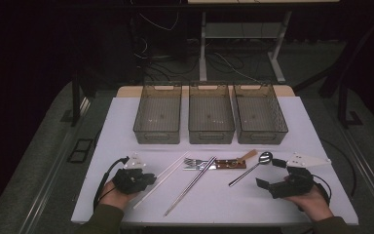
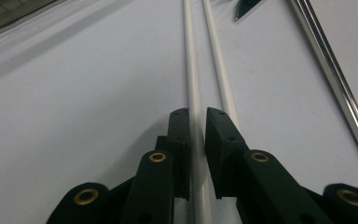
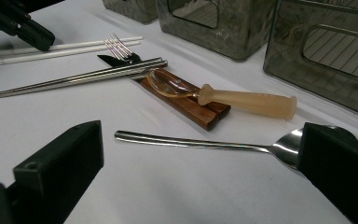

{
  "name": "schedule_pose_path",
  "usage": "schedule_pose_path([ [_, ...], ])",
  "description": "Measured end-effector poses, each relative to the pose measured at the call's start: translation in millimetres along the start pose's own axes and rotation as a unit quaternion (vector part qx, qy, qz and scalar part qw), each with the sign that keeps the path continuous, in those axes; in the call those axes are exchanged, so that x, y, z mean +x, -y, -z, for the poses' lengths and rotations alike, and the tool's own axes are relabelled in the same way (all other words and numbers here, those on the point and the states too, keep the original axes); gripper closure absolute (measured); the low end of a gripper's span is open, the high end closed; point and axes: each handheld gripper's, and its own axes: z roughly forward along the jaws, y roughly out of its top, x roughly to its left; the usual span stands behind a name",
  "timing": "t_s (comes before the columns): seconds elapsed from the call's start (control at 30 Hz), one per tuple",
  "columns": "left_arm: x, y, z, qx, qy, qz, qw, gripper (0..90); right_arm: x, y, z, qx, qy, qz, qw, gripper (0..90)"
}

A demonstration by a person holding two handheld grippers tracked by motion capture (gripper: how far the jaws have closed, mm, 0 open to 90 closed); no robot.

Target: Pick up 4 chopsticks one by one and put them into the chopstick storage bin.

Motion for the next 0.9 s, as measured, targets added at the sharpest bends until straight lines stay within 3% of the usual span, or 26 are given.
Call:
schedule_pose_path([
  [0.27,0.6,-5.5,-3.9,0.012,-0.002,-0.002,0.9999,78.7,-0.2,0.0,-0.4,0.001,0.000,0.002,1.0000,1.0],
  [0.43,0.3,-10.4,-5.1,0.030,-0.005,-0.014,0.9994,81.4,-0.6,0.1,-0.5,0.000,0.001,0.002,1.0000,1.0],
  [0.53,1.4,-10.1,-5.3,0.029,-0.003,-0.009,0.9995,83.0,-0.2,0.1,-0.4,0.001,0.000,0.001,1.0000,1.0],
  [0.6,5.1,-7.3,-4.7,0.022,0.007,0.011,0.9997,83.5,-0.3,0.2,-0.5,0.001,0.000,0.002,1.0000,1.0],
  [0.9,4.3,-5.3,-4.5,0.013,0.006,0.016,0.9998,84.3,0.2,0.3,0.0,0.000,-0.002,-0.001,1.0000,1.0],
])
